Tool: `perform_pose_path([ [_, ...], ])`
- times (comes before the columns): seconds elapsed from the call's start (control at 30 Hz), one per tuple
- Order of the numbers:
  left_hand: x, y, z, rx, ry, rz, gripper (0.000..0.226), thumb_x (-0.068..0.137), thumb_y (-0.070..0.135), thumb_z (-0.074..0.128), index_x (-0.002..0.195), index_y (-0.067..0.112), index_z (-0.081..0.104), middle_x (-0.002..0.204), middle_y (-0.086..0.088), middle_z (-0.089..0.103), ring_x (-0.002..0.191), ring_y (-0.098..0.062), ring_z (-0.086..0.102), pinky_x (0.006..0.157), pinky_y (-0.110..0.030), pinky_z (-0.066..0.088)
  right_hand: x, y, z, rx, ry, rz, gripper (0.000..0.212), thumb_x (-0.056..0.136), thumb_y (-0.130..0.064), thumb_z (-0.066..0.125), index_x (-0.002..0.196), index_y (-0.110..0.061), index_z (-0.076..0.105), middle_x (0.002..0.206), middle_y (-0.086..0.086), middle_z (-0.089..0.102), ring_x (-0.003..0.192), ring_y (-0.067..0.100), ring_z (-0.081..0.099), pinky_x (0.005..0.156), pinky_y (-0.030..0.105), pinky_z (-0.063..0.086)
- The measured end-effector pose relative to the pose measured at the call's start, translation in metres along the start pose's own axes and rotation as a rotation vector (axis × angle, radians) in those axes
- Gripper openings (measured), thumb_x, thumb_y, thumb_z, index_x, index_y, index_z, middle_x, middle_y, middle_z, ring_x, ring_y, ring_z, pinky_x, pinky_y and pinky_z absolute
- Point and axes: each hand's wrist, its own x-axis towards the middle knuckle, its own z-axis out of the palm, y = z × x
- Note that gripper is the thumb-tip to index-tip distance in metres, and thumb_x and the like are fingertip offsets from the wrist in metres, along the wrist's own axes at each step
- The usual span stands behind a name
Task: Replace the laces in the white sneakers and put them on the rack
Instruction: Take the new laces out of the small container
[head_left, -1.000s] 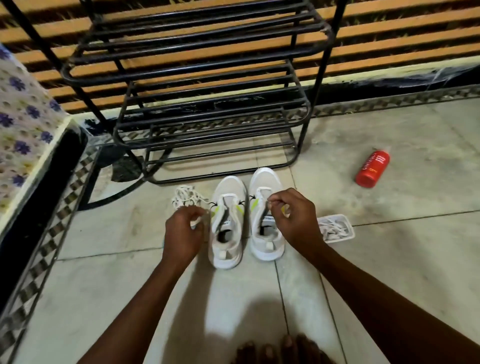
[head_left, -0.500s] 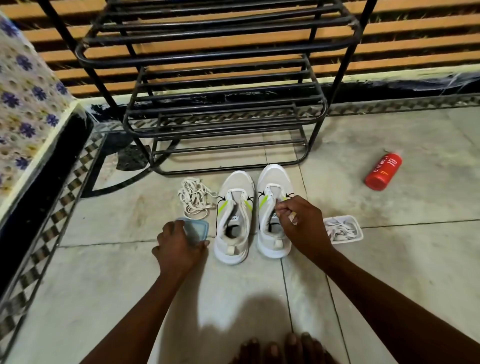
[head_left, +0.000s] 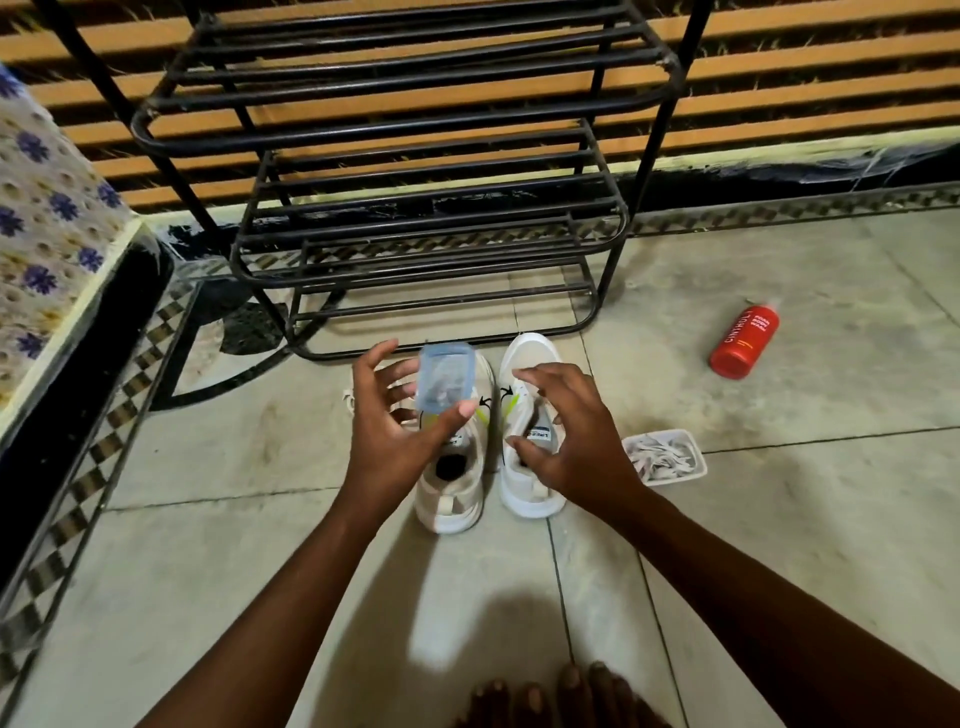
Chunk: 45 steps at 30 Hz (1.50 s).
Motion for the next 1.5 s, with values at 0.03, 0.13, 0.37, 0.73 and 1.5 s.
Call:
perform_pose_path([
  [0.03, 0.000, 0.007, 0.007, -0.051, -0.054, -0.030, 0.097, 0.064, 0.044, 0.096, 0.142, 0.038, 0.039, 0.132, 0.001, 0.064, 0.120, -0.015, 0.065, 0.096, -0.040, 0.058, 0.002, -0.003, -0.003, -0.014, 0.007, -0.023, 0.076, 0.069, -0.022, 0.087, 0.138, -0.011, 0.056, 0.135, 0.004, 0.053, 0.126, 0.022, 0.051, 0.104, 0.039, 0.043],
  [0.13, -0.005, 0.026, 0.036, -0.187, -0.215, -0.116, 0.097, 0.069, 0.030, 0.092, 0.147, 0.034, 0.033, 0.129, -0.005, 0.067, 0.113, -0.019, 0.071, 0.088, -0.035, 0.060, 0.008, -0.008, -0.018, -0.054, 0.059, -0.091, 0.089, 0.068, -0.028, 0.089, 0.144, -0.004, 0.049, 0.146, 0.008, 0.049, 0.137, 0.022, 0.044, 0.109, 0.037, 0.035],
  [0.37, -0.015, 0.032, 0.080, -0.389, -0.417, -0.281, 0.083, 0.078, 0.027, 0.086, 0.145, 0.041, 0.040, 0.128, -0.013, 0.069, 0.107, -0.034, 0.070, 0.087, -0.047, 0.057, -0.006, 0.009, -0.050, -0.044, 0.141, 0.003, 0.085, 0.062, -0.022, 0.089, 0.138, -0.008, 0.055, 0.137, 0.001, 0.059, 0.128, 0.020, 0.051, 0.098, 0.044, 0.047],
  [0.73, -0.008, 0.012, 0.156, 0.119, -0.636, 0.066, 0.086, 0.067, 0.007, 0.096, 0.142, 0.025, 0.058, 0.134, 0.013, 0.064, 0.121, -0.009, 0.062, 0.094, -0.024, 0.054, -0.063, 0.095, -0.103, -0.422, -0.206, 0.199, 0.088, 0.058, -0.051, 0.068, 0.140, -0.030, 0.044, 0.127, -0.008, 0.058, 0.117, 0.020, 0.056, 0.088, 0.040, 0.033],
  [1.5, -0.004, -0.061, 0.222, 0.861, -0.733, 0.194, 0.072, 0.063, 0.042, 0.090, 0.123, 0.015, 0.060, 0.117, 0.003, 0.052, 0.112, -0.012, 0.045, 0.083, -0.010, 0.028, -0.059, 0.151, -0.115, -0.337, -0.678, 0.313, 0.078, 0.077, -0.026, 0.081, 0.147, -0.027, 0.044, 0.142, -0.007, 0.050, 0.133, 0.021, 0.043, 0.099, 0.043, 0.039],
])
